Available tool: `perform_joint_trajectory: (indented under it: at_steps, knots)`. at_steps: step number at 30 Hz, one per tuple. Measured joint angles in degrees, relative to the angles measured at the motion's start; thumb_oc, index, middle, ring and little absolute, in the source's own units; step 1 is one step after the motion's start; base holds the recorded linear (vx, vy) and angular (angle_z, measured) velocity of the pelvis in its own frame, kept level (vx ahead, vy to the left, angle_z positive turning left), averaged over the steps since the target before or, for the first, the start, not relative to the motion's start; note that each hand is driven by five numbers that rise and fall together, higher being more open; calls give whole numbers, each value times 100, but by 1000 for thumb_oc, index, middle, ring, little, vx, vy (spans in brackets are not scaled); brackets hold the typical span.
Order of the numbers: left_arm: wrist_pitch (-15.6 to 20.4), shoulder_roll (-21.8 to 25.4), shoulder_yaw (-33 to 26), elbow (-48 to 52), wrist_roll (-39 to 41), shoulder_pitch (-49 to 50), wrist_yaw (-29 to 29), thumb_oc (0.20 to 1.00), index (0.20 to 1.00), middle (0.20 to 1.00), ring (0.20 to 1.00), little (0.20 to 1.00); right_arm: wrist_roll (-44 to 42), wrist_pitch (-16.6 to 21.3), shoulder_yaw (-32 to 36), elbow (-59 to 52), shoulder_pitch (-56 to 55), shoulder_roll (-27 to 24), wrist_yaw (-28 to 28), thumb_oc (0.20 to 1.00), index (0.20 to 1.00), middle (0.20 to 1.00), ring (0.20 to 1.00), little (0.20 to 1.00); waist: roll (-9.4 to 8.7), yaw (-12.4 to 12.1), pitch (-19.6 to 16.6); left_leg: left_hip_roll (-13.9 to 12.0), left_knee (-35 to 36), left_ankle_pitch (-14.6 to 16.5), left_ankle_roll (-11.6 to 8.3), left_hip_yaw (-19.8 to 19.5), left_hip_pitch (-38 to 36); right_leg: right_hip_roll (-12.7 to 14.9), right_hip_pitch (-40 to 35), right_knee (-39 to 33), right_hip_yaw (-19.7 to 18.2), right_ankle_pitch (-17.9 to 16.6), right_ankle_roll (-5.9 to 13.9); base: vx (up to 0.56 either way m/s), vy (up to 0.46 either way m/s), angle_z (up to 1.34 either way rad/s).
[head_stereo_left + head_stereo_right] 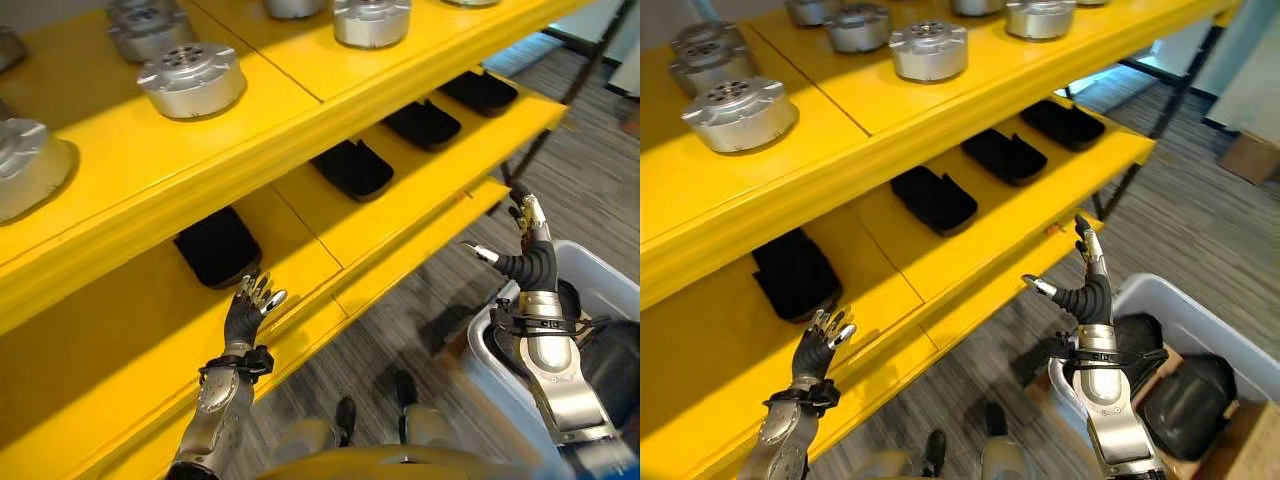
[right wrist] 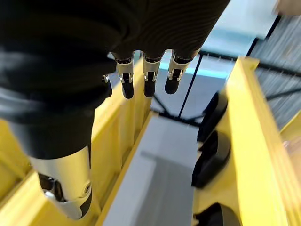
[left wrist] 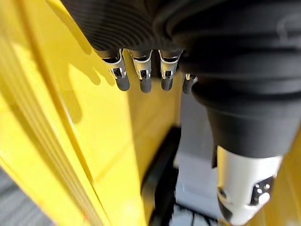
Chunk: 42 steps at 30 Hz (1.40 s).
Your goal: Move parts from the plastic box to the shelf.
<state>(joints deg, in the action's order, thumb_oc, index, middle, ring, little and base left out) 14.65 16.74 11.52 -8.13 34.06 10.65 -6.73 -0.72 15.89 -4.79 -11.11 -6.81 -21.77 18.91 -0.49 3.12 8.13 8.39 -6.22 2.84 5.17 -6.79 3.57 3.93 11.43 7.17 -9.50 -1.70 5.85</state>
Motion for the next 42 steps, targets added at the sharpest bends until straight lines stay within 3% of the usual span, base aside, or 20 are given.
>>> perform_joint_trajectory:
  at_steps: [3, 6, 11, 12, 13, 15, 17, 18, 21, 23, 24, 25, 26, 28, 30, 33, 36, 37, 40, 42]
  knots:
    - [-4, -4, 73, 6, -19, 9, 11, 1000, 1000, 1000, 1000, 1000, -139, -2, -8, 8, -4, 171, -63, 1000, 1000, 1000, 1000, 1000, -31, 50, -58, -22, 344, -117, -15, 165, -194, 3, -22, -77, 23, -4, 3, -82, 104, -44]
    - [-39, 62, 204, 8, -167, -2, 26, 1000, 1000, 1000, 1000, 1000, -276, -43, -23, 39, -42, 245, -156, 1000, 1000, 1000, 1000, 1000, -85, 129, -74, -45, 658, -272, 57, 442, -390, 16, -26, -214, -63, -234, 214, -112, 95, -37]
    - [-70, 159, 245, 4, -223, -62, 31, 1000, 1000, 1000, 1000, 1000, -468, -68, -101, 67, 25, 295, -310, 1000, 1000, 1000, 1000, 1000, -186, 276, 4, -129, 716, -227, 10, 880, -479, -150, 27, -301, -356, -465, 165, -146, 36, -52]
    - [-72, 254, 230, 19, -225, -130, 21, 1000, 1000, 1000, 1000, 1000, -473, -72, -142, 109, 53, 328, -310, 1000, 1000, 1000, 1000, 1000, -286, 290, 66, -177, 612, -165, 55, 1142, -451, -185, 114, -442, -245, -634, 397, -42, 11, -85]
    - [-71, 288, 182, 20, -231, -128, 23, 1000, 1000, 1000, 1000, 1000, -474, -83, -207, 130, 104, 332, -315, 1000, 1000, 1000, 1000, 1000, -293, 186, 96, -270, 617, -135, 79, 1297, -450, -171, 94, -498, -29, -479, 405, -18, -15, -112]
    - [-119, 174, 124, 10, -231, -199, 18, 1000, 1000, 1000, 1000, 1000, -479, -90, -231, 142, 133, 300, -350, 1000, 1000, 1000, 1000, 1000, 3, 231, 242, -741, 628, -118, 134, 1557, -458, -173, 218, 484, 944, -66, 2, -4, -24, -85]
    - [-124, 165, 148, 28, -231, -247, 20, 1000, 1000, 1000, 1000, 1000, -480, -94, -222, 137, 179, 319, -350, 1000, 1000, 1000, 1000, 1000, 97, 194, 204, -946, 616, -161, 87, 1719, -472, 41, 123, 1196, 1252, 221, 6, 26, -28, -51]
    - [-131, 174, 141, 22, -230, -273, 17, 1000, 1000, 1000, 1000, 1000, -479, -94, -245, 130, 226, 340, -354, 1000, 1000, 1000, 1000, 1000, 141, 130, 192, -1035, 628, -174, 61, 1797, -471, 331, -76, 1332, 1402, 354, 7, 47, -76, -49]
    - [-137, 196, 124, 18, -220, -239, 15, 1000, 1000, 1000, 1000, 1000, -479, -100, -333, 125, 365, 406, -350, 1000, 1000, 1000, 1000, 1000, 122, -102, 121, -1077, 758, -241, -39, 2202, -522, 1293, -673, 589, 1999, 420, 147, 59, -127, -87]
    - [-164, 286, 35, -6, -218, -131, 14, 1000, 1000, 1000, 1000, 1000, -479, -144, -551, 242, 699, 513, -350, 1000, 1000, 1000, 1000, 1000, 42, -289, 78, -1142, 791, -203, -304, 2562, -526, 1866, -728, -359, 2825, 107, 363, 68, -165, -108]
    - [-164, 286, 35, -6, -218, -131, 14, 1000, 1000, 1000, 1000, 1000, -479, -144, -551, 242, 699, 513, -350, 1000, 1000, 1000, 1000, 1000, 42, -289, 78, -1142, 791, -203, -304, 2562, -526, 1866, -728, -359, 2825, 107, 363, 122, -205, -57]
    - [-191, 378, -91, -1, -221, -38, 19, 1000, 1000, 1000, 1000, 1000, -477, -205, -722, 385, 755, 548, -350, 1000, 1000, 1000, 1000, 1000, -214, -294, 53, -1135, 829, -276, -666, 2754, -719, 1980, -943, -908, 3327, -698, 309, 66, -119, -37]
    - [-204, 245, -156, -158, -222, -7, 22, 1000, 1000, 1000, 1000, 1000, -473, -264, -738, 478, 685, 502, -361, 1000, 1000, 1000, 1000, 1000, -194, -266, -1, -1219, 824, -264, -878, 2746, -847, 1820, -1091, -918, 3373, -797, 535, 62, -331, -64]
    - [-249, 29, -121, -66, -231, 202, 51, 1000, 1000, 1000, 1000, 1000, -474, -349, -693, 538, 619, 247, -405, 1000, 1000, 1000, 1000, 1000, 151, -228, -145, -1488, 846, -266, -868, 2504, -883, 1407, -1093, -947, 3354, -714, 385, 89, -355, -39]
    - [-256, -312, -146, -42, -231, 160, 42, 1000, 1000, 1000, 1000, 1000, -484, -426, -447, 559, 452, 18, -459, 1000, 1000, 1000, 1000, 1000, 323, -216, -248, -1694, 829, -283, -847, 2420, -909, 1180, -1103, -976, 3347, -622, 281, 130, -356, -17]
    - [-252, -369, -169, -35, -218, 110, 29, 1000, 1000, 1000, 1000, 1000, -634, -440, -277, 530, 415, 32, -493, 1000, 1000, 1000, 1000, 1000, 279, -180, -258, -1856, 806, -238, -913, 2368, -941, 998, -1051, -983, 3212, -551, 258, 59, -180, -23]
    - [-255, -345, -203, -36, -212, 69, 26, 1000, 1000, 1000, 1000, 1000, -703, -425, -266, 520, 408, 52, -511, 1000, 1000, 1000, 1000, 1000, 165, -84, -205, -1854, 848, -242, -1050, 2368, -910, 1004, -992, -998, 3192, -585, 262, 82, -234, -7]
    - [-268, -209, -212, -37, -208, 62, 27, 1000, 1000, 1000, 1000, 1000, -704, -423, -289, 522, 404, 111, -520, 1000, 1000, 1000, 1000, 1000, 19, -66, -187, -1880, 857, -253, -1106, 2393, -896, 1023, -968, -1035, 3130, -643, 237, 164, -416, -3]
    - [-276, -100, -220, -35, -199, 57, 42, 1000, 1000, 1000, 1000, 1000, -707, -363, -262, 506, 385, 131, -502, 1000, 1000, 1000, 1000, 1000, -5, -58, -205, -1953, 799, -228, -1126, 2474, -856, 959, -856, -916, 3081, -586, 167, 111, -277, -12]
    - [-275, 4, -202, -43, -197, 44, 45, 1000, 1000, 1000, 1000, 1000, -714, -357, -274, 508, 390, 153, -507, 1000, 1000, 1000, 1000, 1000, -3, -102, -160, -2042, 414, -126, -990, 2480, -710, 854, -780, -848, 2915, -486, 127, 69, -183, -27]
